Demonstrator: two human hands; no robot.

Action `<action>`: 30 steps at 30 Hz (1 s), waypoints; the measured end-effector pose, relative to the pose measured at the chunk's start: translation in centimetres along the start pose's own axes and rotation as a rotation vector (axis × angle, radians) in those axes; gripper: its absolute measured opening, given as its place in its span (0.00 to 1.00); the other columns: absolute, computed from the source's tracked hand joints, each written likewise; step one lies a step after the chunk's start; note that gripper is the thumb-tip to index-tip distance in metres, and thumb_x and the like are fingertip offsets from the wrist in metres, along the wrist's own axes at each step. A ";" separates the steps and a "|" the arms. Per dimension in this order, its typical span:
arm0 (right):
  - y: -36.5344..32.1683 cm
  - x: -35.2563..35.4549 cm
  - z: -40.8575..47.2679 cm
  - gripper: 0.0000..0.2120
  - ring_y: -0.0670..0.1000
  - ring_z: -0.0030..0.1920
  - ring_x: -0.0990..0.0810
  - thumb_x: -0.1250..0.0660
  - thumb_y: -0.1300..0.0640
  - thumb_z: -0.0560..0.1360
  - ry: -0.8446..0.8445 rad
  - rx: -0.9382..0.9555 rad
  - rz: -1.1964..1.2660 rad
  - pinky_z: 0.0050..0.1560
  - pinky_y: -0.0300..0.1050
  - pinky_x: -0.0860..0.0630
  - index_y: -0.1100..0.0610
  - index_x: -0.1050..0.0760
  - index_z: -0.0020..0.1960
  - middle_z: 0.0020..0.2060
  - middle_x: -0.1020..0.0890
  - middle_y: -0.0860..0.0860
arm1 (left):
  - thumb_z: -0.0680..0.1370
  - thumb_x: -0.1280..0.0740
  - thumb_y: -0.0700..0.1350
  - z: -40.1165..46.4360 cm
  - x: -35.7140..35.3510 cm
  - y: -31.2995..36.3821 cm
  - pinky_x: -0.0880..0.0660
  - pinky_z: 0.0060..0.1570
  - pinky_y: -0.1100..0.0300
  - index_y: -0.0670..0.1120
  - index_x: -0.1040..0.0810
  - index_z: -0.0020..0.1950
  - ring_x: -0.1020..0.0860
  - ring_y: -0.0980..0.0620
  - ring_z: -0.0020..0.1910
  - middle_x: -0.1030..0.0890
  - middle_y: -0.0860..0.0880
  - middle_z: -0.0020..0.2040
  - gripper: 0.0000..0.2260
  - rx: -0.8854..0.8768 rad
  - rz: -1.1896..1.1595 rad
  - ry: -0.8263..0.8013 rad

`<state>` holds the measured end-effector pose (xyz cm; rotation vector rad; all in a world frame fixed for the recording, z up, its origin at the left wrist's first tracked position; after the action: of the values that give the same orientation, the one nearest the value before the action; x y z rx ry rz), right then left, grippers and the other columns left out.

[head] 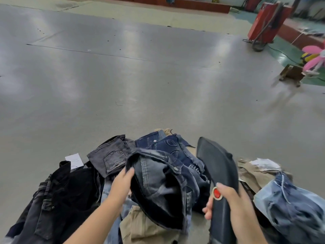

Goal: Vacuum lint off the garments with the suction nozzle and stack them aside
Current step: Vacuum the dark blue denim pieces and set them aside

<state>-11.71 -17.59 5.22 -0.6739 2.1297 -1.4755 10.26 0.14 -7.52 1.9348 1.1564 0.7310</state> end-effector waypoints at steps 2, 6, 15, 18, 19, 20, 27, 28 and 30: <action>0.9 -0.9 -0.2 0.03 0.59 0.20 0.28 0.38 0.66 0.76 -0.030 -0.040 -0.008 0.20 0.46 0.28 0.67 0.30 0.48 0.23 0.28 0.66 | 0.79 0.36 0.47 2.5 1.0 -2.7 0.34 0.66 0.51 0.39 0.41 0.75 0.33 0.40 0.69 0.37 0.37 0.73 0.29 -0.006 0.628 0.104; 2.8 -1.5 0.1 0.03 0.59 0.22 0.28 0.37 0.64 0.76 -0.051 -0.096 -0.007 0.23 0.46 0.27 0.60 0.28 0.50 0.24 0.27 0.65 | 0.78 0.39 0.45 4.1 -4.1 -4.6 0.46 0.74 0.48 0.49 0.56 0.79 0.47 0.45 0.76 0.52 0.44 0.79 0.35 -0.575 1.404 -0.006; 3.0 -2.0 0.7 0.19 0.56 0.21 0.31 0.37 0.67 0.75 -0.061 -0.124 0.112 0.22 0.44 0.30 0.42 0.20 0.46 0.24 0.30 0.65 | 0.49 0.18 0.42 5.8 -8.1 -8.5 0.23 0.49 0.37 0.49 0.33 0.68 0.21 0.36 0.57 0.22 0.39 0.63 0.50 -0.852 1.733 -0.180; 2.8 -2.5 0.9 0.23 0.57 0.21 0.29 0.37 0.68 0.74 -0.077 -0.117 0.109 0.23 0.45 0.29 0.39 0.19 0.42 0.25 0.30 0.65 | 0.55 0.18 0.45 6.6 -8.8 -8.6 0.26 0.57 0.37 0.53 0.26 0.69 0.24 0.37 0.63 0.26 0.43 0.68 0.43 -0.880 1.789 -0.188; 2.8 -2.7 1.0 0.23 0.56 0.21 0.29 0.36 0.68 0.73 -0.081 -0.123 0.111 0.24 0.45 0.29 0.39 0.19 0.40 0.25 0.30 0.65 | 0.62 0.21 0.47 6.7 -8.8 -8.5 0.30 0.62 0.36 0.54 0.32 0.72 0.29 0.37 0.68 0.32 0.45 0.73 0.40 -0.861 1.845 -0.169; 2.8 -2.8 1.1 0.23 0.56 0.22 0.29 0.35 0.68 0.73 -0.082 -0.129 0.114 0.24 0.45 0.29 0.39 0.19 0.38 0.26 0.31 0.64 | 0.69 0.26 0.47 6.8 -8.9 -8.5 0.36 0.66 0.36 0.55 0.40 0.75 0.36 0.37 0.72 0.41 0.47 0.76 0.38 -0.856 1.882 -0.137; 2.4 -4.1 1.2 0.22 0.57 0.25 0.28 0.32 0.58 0.59 -0.196 -0.104 0.086 0.27 0.46 0.28 0.34 0.21 0.46 0.26 0.29 0.64 | 0.68 0.35 0.47 6.7 -9.8 -7.5 0.19 0.41 0.42 0.49 0.18 0.60 0.19 0.35 0.54 0.21 0.38 0.60 0.21 -0.860 1.925 -0.234; 2.4 -4.1 1.1 0.21 0.57 0.25 0.28 0.32 0.57 0.59 -0.209 -0.110 0.068 0.27 0.47 0.28 0.34 0.21 0.46 0.26 0.29 0.64 | 0.71 0.39 0.44 6.6 -9.9 -7.4 0.19 0.40 0.44 0.49 0.21 0.64 0.20 0.35 0.56 0.23 0.37 0.64 0.22 -0.833 1.942 -0.283; 2.5 -4.1 1.1 0.20 0.57 0.26 0.28 0.32 0.55 0.60 -0.226 -0.111 0.036 0.28 0.47 0.27 0.34 0.22 0.46 0.26 0.28 0.63 | 0.78 0.44 0.39 7.2 -10.3 -6.9 0.21 0.48 0.46 0.46 0.37 0.76 0.27 0.35 0.65 0.40 0.35 0.75 0.25 -0.845 1.956 -0.356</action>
<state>-8.20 -15.07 2.93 -0.7982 2.0482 -1.2070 8.15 -9.20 -18.16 1.6904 -1.4624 1.2930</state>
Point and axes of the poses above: each hand's wrist, its own z-axis towards the middle knuckle, its own x-axis out of the back of the hand, y = z × x, the point moved 8 cm from there along z, towards the middle knuckle
